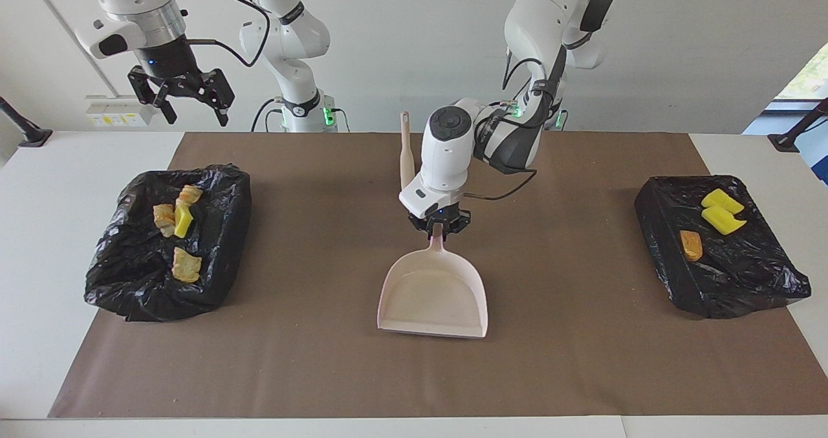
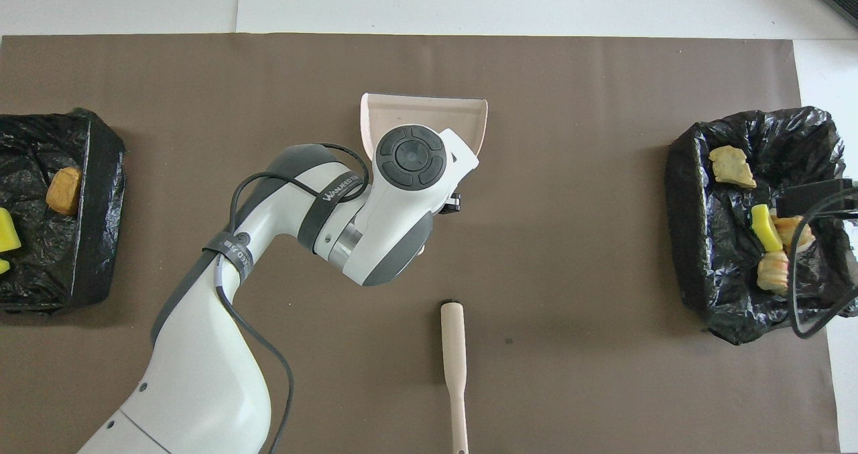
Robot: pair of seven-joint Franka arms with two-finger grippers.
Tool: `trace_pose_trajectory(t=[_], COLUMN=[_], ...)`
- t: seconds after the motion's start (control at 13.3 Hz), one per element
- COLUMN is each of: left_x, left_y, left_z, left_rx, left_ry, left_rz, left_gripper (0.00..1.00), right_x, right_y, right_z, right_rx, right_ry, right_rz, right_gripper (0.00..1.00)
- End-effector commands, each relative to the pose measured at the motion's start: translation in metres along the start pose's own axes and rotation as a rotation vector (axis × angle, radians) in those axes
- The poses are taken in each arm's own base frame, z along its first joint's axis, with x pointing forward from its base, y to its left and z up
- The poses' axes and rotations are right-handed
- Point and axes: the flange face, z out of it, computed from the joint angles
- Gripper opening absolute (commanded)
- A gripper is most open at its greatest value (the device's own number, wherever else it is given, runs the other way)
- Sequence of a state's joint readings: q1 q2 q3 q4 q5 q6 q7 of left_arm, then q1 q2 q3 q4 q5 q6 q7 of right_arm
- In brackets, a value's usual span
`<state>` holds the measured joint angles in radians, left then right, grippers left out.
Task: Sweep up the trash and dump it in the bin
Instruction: 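Carry the dustpan with the left gripper and lower it mid-mat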
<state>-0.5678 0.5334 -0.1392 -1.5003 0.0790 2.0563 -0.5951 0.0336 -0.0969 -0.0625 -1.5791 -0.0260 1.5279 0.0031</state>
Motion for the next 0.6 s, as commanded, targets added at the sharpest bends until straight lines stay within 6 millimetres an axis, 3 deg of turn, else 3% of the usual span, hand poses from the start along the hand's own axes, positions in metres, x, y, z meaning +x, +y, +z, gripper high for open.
trace_pose_trajectory(t=[0.0, 0.15, 0.23, 0.53], left_x=[0.0023, -0.0024, -0.0026, 0.0025], left_y=[0.0173, 0.0236, 0.0236, 0.0173], left_z=[0.0062, 0.0066, 0.0056, 0.0041], left_rx=[-0.003, -0.007, -0.007, -0.006], left_ry=[0.006, -0.002, -0.002, 0.017], left_rz=[-0.02, -0.013, -0.013, -0.012], left_gripper=[0.0, 0.0, 0.07, 0.76], right_x=[-0.005, -0.0081, -0.0081, -0.0081], right_y=[0.0021, 0.0015, 0.0007, 0.0005], right_z=[-0.0042, -0.0051, -0.0044, -0.0044], right_rx=[-0.002, 0.005, 0.005, 0.006], right_ry=[-0.012, -0.02, -0.021, -0.021], right_rz=[-0.032, -0.026, -0.027, -0.02], right_gripper=[1.0, 1.0, 1.0, 1.0])
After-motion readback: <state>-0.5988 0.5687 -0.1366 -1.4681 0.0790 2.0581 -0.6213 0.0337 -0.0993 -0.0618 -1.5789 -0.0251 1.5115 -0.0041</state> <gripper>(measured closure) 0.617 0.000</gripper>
